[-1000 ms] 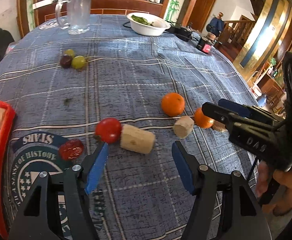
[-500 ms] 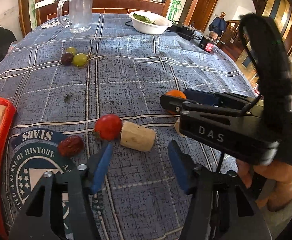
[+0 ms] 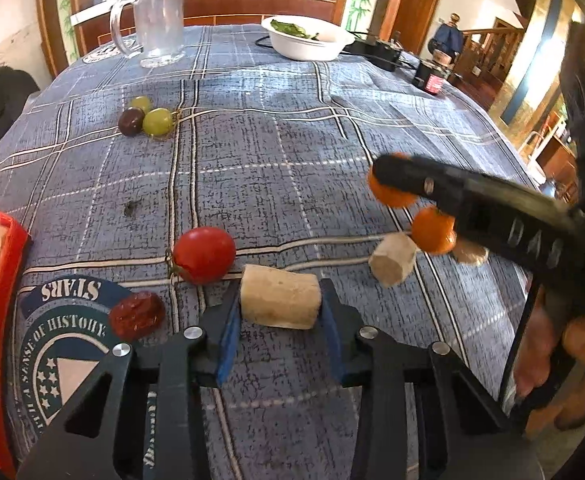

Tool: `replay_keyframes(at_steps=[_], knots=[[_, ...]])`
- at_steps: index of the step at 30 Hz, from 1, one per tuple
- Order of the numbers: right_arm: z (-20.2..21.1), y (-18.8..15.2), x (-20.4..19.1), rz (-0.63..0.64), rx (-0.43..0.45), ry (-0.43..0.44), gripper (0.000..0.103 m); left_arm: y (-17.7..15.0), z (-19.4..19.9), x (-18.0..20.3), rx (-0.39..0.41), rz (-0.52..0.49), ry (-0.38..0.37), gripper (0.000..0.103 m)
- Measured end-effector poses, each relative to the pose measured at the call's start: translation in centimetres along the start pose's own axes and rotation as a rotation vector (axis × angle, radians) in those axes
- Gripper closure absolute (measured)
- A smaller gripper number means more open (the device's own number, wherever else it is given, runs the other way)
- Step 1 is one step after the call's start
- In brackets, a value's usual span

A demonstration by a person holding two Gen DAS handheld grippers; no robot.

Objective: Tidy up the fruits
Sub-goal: 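Grasp a cream block with the left gripper while the right grasps an orange, then carry the block into the red tray and open the left gripper while the right releases the orange there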

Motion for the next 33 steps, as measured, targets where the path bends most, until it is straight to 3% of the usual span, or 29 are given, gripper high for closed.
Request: replay_keyframes(at_steps=[3,9,19,25,33], knots=[[0.4,0.4,-0.2,0.000,0.021,0.002,0.066,-1.0,1.0,-0.9,-0.007,0.028,-0.037,0.070],[0.4,0.0,-1.7,0.015,0.020,0.031,0.066,-2.6,2.9,-2.9,0.014,0.072,-0.037,0.070],[0.6,-0.9,-5.5,0.080,0.026,0.114,0.067,-3.7,5.8,-5.9,0.062,0.115,0.016,0.070],[0.5,-1.5,-6.7,0.108,0.016,0.126,0.067,-4.2,7.6,-8.2,0.087,0.146,0.056,0.070],[2.3,-0.9,-8.6,0.144,0.076,0.123,0.067,-3.8,9.3,-10.1,0.128,0.162,0.085,0.070]])
Point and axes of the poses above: each gripper's, at about its wrist camera, not at the fingertips, and z roughly against the way its jaws point, x to its right, y to its top, the point moved 10 cm from there along -z, roughly the way its jaws point, and after that the axes turned 2 degrees about -x, right-handed, at the moved point
